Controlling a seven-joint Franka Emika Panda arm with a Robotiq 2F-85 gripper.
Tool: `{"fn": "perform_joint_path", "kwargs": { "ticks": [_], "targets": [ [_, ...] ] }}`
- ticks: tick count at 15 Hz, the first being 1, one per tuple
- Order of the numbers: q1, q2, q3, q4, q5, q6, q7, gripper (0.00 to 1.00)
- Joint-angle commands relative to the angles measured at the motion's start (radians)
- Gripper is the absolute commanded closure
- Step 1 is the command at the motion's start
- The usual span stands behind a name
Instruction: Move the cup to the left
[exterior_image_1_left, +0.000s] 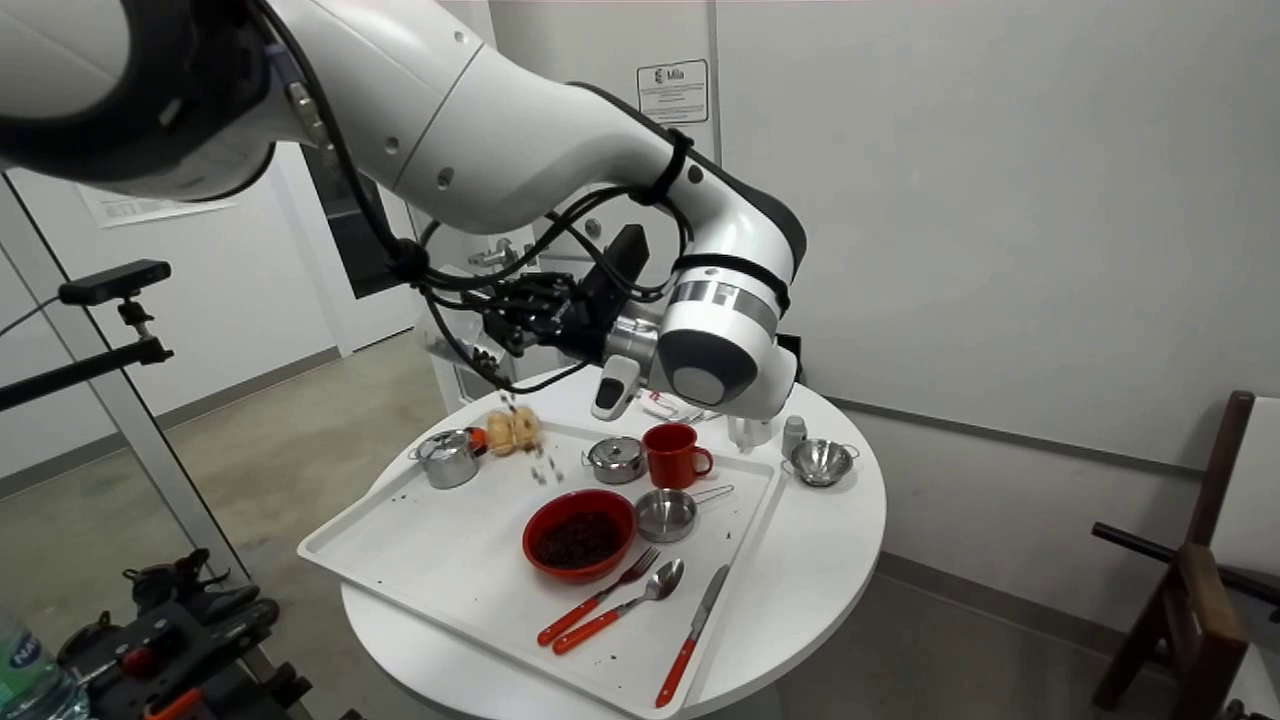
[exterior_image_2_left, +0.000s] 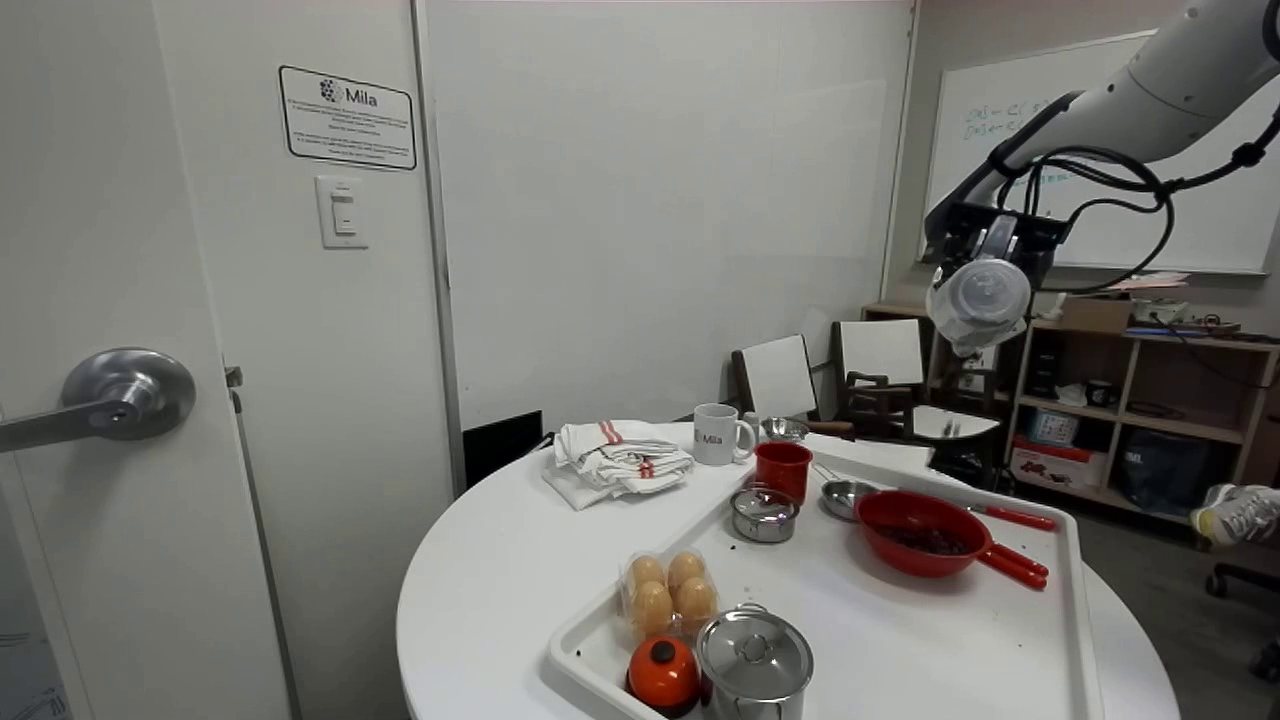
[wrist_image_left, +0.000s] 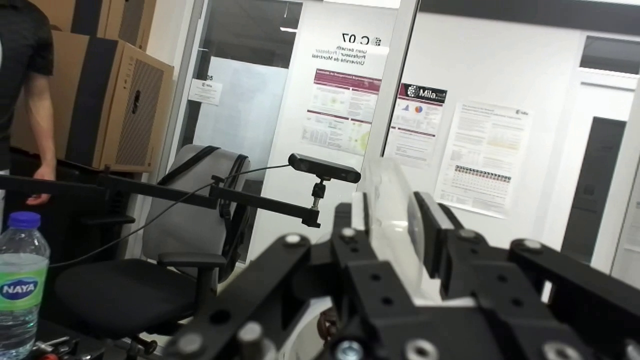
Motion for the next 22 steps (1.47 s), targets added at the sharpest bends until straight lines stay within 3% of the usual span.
{"fn": "perform_joint_path", "kwargs": {
  "ticks": [1, 7, 12, 19, 22],
  "targets": [
    [0.0, 0.04, -0.01, 0.055, 0.032, -0.051, 0.014, 0.89],
    [0.035, 0.02, -0.036, 0.032, 0.023, 0.022, 0.028, 0.89],
    [0.102, -0.015, -0.058, -0.011, -0.01, 0.166, 0.047, 0.89],
    [0.238, -0.054, -0.048, -0.053, -0.104, 0.362, 0.128, 0.89],
    [0.325, -0.075, -0.043, -0.086, -0.141, 0.537, 0.178, 0.89]
  ]
}}
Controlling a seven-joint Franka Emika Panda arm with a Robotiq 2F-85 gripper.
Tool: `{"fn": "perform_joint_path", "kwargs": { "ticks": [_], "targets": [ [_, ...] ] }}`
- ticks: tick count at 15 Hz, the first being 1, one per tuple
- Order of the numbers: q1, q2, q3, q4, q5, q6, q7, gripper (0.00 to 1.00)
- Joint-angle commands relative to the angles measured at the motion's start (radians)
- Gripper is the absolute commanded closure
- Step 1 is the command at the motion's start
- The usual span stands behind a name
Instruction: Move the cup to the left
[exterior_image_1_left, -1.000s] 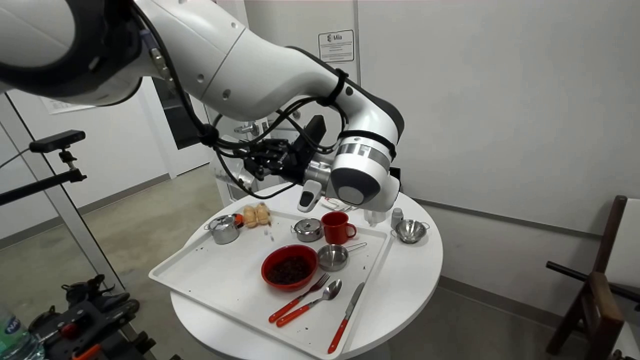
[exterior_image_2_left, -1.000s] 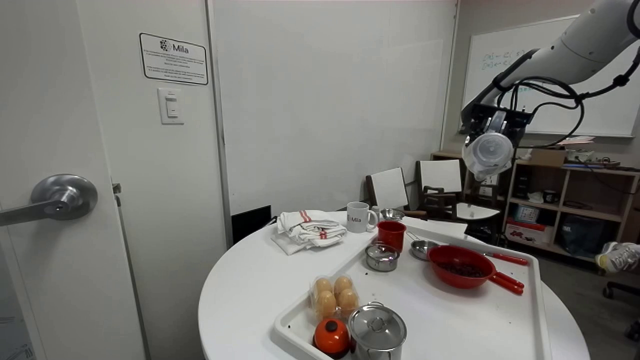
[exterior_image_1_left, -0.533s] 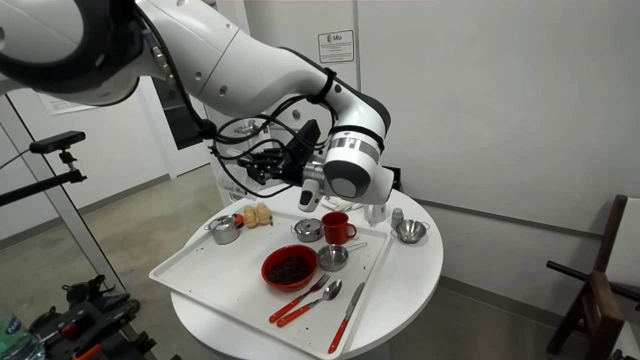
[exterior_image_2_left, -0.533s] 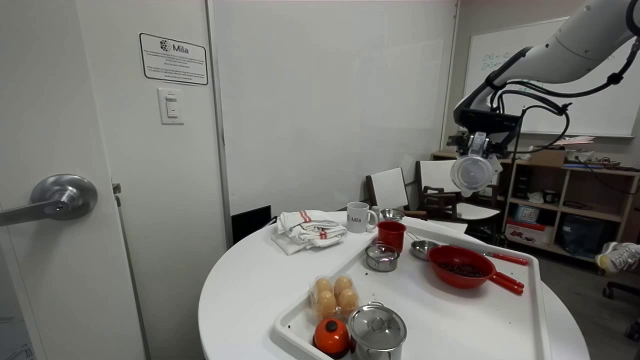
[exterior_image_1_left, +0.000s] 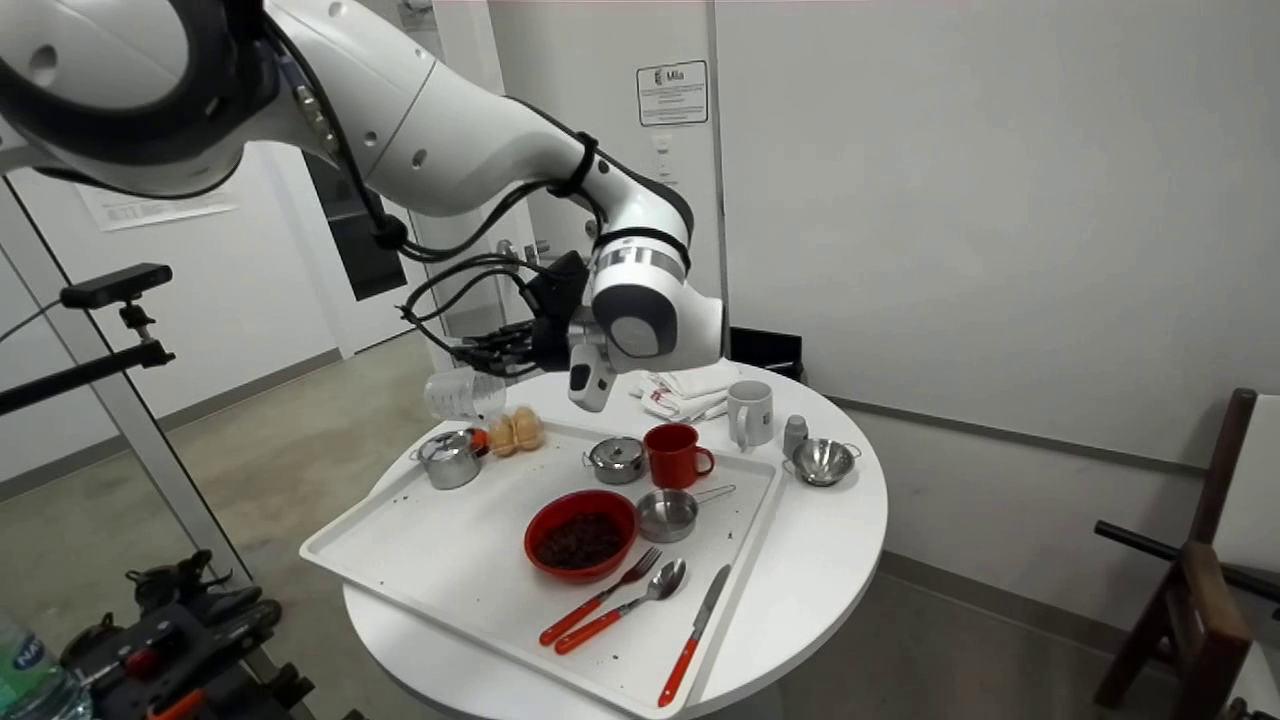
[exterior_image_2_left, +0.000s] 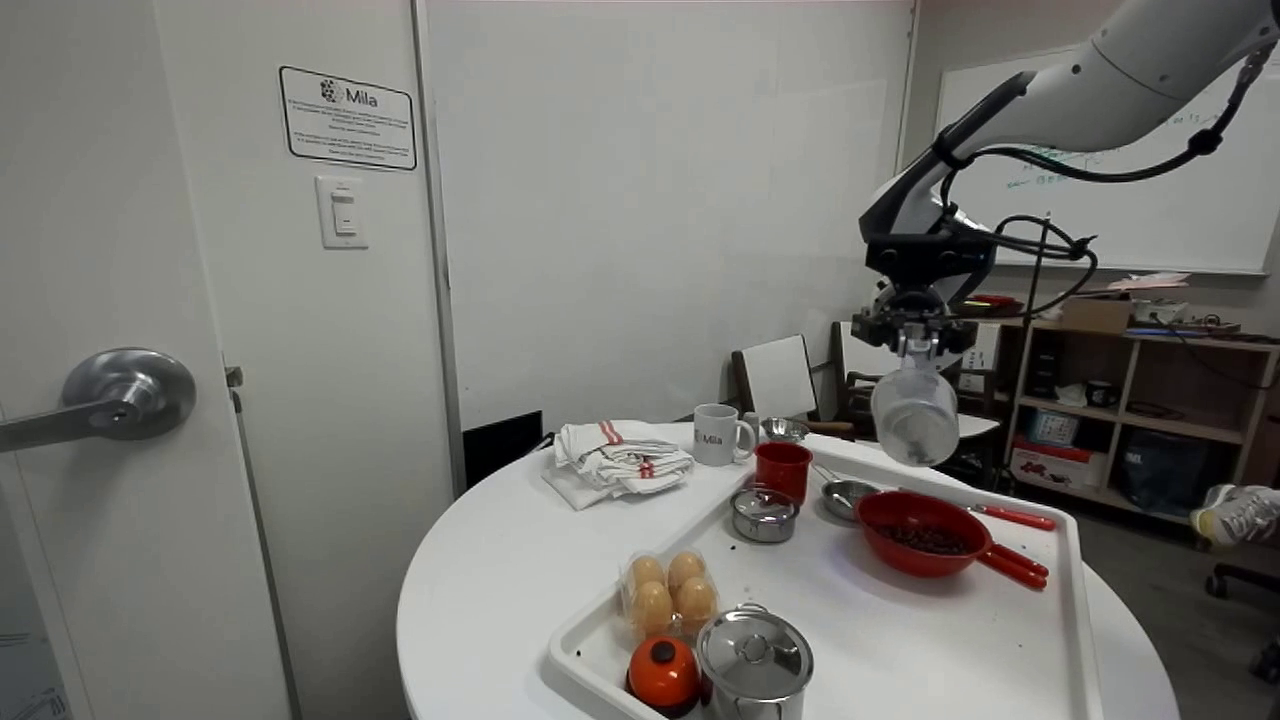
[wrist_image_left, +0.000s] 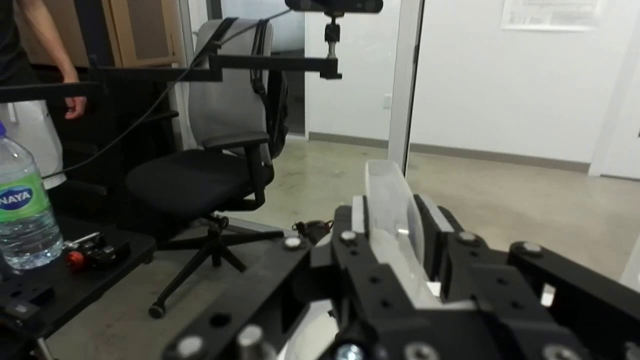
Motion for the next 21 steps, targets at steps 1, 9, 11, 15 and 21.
{"fn": "perform_joint_path", "kwargs": {
  "ticks": [1, 9, 11, 15, 21],
  "targets": [
    [0.102, -0.061, 0.005, -0.076, -0.053, 0.207, 0.068, 0.89],
    [0.277, -0.047, 0.072, -0.132, -0.175, 0.74, 0.202, 0.89],
    [0.3, -0.053, 0.082, -0.158, -0.207, 0.878, 0.225, 0.89],
    [0.333, -0.073, 0.092, -0.222, -0.267, 1.144, 0.291, 0.89],
    [0.372, -0.125, 0.099, -0.325, -0.389, 1.421, 0.456, 0.89]
  ]
}}
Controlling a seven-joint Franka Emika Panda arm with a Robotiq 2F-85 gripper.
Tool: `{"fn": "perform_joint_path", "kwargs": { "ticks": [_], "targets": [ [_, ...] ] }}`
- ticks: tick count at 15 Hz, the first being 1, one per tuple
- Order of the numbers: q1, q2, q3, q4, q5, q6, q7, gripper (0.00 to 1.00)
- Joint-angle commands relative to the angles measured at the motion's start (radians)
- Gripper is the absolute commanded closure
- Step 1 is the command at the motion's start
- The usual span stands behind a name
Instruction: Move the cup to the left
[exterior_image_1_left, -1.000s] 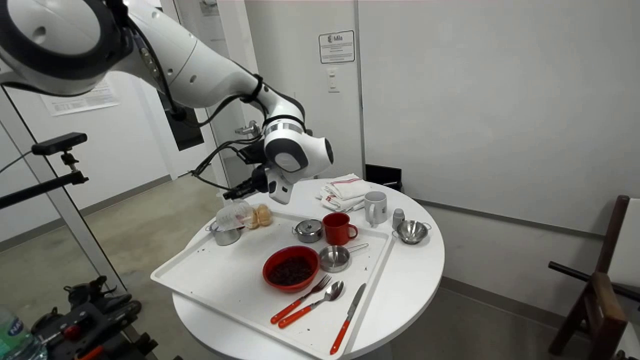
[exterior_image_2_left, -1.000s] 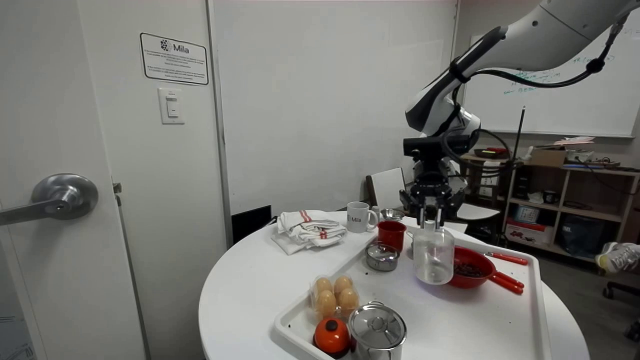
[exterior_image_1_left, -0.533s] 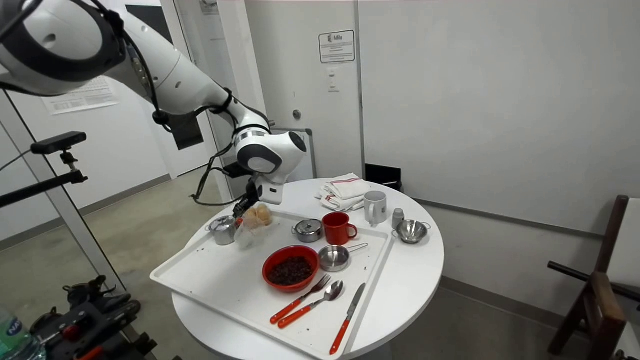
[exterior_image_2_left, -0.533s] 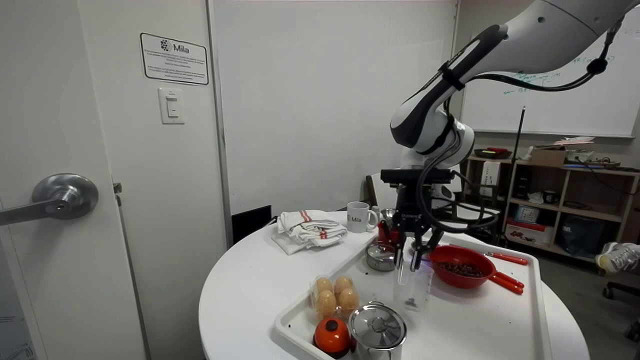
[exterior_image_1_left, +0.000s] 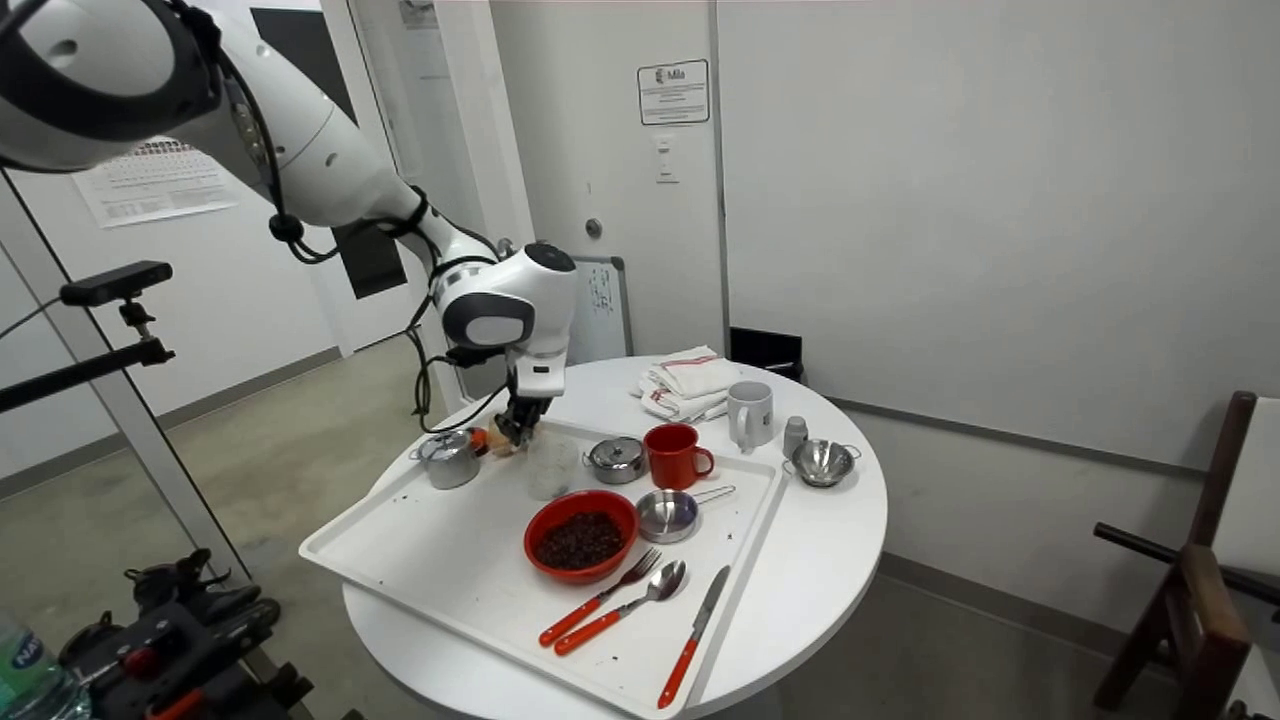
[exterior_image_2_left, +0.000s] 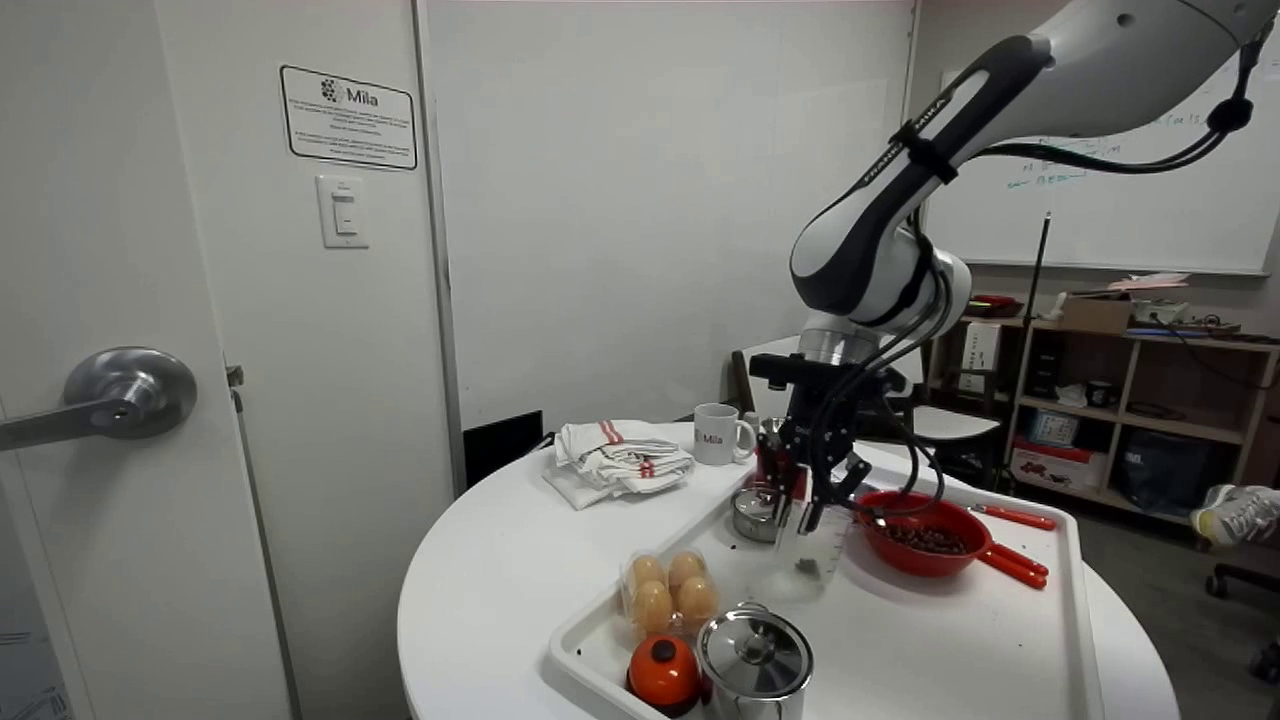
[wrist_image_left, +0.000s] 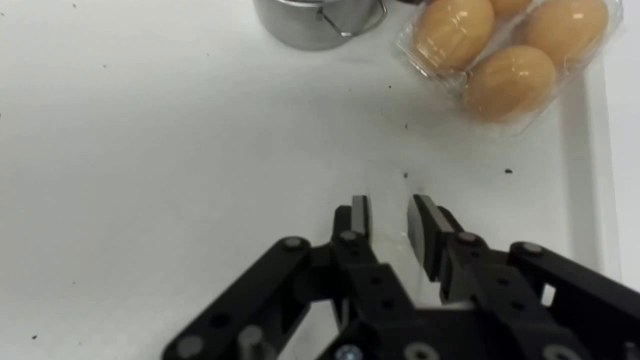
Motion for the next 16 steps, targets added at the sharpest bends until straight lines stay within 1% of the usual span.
{"fn": "perform_joint_path", "kwargs": {
  "ticks": [1, 3, 4, 5, 6, 7, 8, 9, 10, 11, 12, 13, 14, 15, 16],
  "targets": [
    [0.022, -0.057, 0.01, -0.096, -0.099, 0.117, 0.119, 0.88],
    [0.021, -0.069, 0.018, -0.118, -0.146, 0.129, 0.17, 0.88],
    [0.017, -0.075, 0.026, -0.127, -0.167, 0.126, 0.188, 0.83],
    [0.013, -0.081, 0.032, -0.134, -0.187, 0.125, 0.206, 0.55],
    [0.007, -0.089, 0.04, -0.14, -0.204, 0.116, 0.22, 0.46],
    [0.002, -0.097, 0.048, -0.148, -0.22, 0.111, 0.232, 0.41],
    [-0.005, -0.104, 0.057, -0.153, -0.231, 0.106, 0.24, 0.33],
    [-0.015, -0.112, 0.069, -0.158, -0.238, 0.095, 0.243, 0.27],
    [-0.031, -0.123, 0.087, -0.165, -0.238, 0.076, 0.232, 0.2],
    [-0.049, -0.133, 0.106, -0.168, -0.234, 0.053, 0.217, 0.12],
    [-0.076, -0.143, 0.134, -0.168, -0.22, 0.013, 0.187, 0.05],
    [-0.121, -0.161, 0.177, -0.168, -0.191, -0.051, 0.125, 0.0],
    [-0.074, -0.102, 0.139, -0.134, -0.228, 0.031, 0.202, 0.0],
    [-0.086, -0.108, 0.152, -0.133, -0.227, 0.018, 0.197, 0.09],
    [-0.089, -0.108, 0.153, -0.134, -0.227, 0.021, 0.198, 0.01]
  ]
}}
